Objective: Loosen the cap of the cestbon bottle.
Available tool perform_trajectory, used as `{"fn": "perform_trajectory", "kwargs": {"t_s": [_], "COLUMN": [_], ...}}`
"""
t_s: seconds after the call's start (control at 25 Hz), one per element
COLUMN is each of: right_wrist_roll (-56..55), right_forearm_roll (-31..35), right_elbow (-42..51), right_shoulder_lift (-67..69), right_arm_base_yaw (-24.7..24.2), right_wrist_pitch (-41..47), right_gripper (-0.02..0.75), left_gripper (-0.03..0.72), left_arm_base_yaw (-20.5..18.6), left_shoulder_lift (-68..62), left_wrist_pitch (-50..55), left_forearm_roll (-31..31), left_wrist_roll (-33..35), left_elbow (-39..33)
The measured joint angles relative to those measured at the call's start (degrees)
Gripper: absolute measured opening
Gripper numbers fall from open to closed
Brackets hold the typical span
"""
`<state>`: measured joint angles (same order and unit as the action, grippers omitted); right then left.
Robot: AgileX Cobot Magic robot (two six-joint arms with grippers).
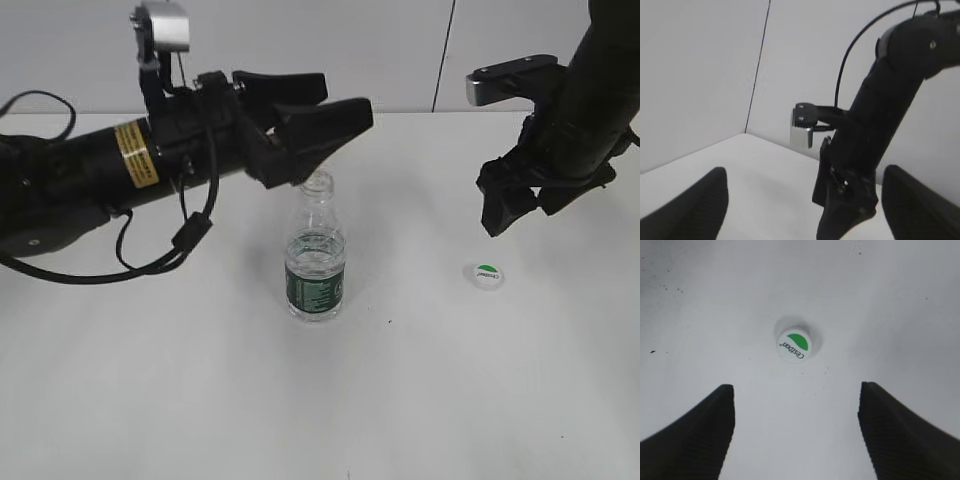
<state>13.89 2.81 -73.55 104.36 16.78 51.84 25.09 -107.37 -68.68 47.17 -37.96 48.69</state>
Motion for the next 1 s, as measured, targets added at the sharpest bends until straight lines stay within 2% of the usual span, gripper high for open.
{"fn": "perform_trajectory", "kwargs": {"t_s": [0.16,0.24,0.56,0.76,0.84,1.0], "right_wrist_roll": [0.1,0.1,0.1,0.2,0.2,0.2], "right_forearm_roll": [0.8,1.1,2.1,2.6,2.8,3.9], "right_elbow": [0.0,0.0,0.0,0.0,0.0,0.0], "right_shoulder_lift": [0.0,0.0,0.0,0.0,0.0,0.0], "right_arm_base_yaw": [0.0,0.0,0.0,0.0,0.0,0.0], "right_wrist_pitch": [2.1,3.0,6.3,8.0,8.6,8.9], "right_gripper": [0.585,0.586,0.587,0.587,0.587,0.587], "left_gripper": [0.566,0.566,0.562,0.521,0.513,0.506], "left_arm_base_yaw": [-0.3,-0.7,-3.8,-6.8,-8.8,-14.3], "left_shoulder_lift": [6.7,10.8,19.5,19.3,18.6,15.4], "left_wrist_pitch": [6.6,14.7,59.0,85.8,93.5,106.2], "left_forearm_roll": [-2.6,-5.0,-8.1,-9.1,-11.8,-28.0], "left_wrist_roll": [-4.3,-5.6,-6.5,-6.4,-3.1,16.5], "left_elbow": [0.0,0.1,7.0,13.3,15.6,20.1]}}
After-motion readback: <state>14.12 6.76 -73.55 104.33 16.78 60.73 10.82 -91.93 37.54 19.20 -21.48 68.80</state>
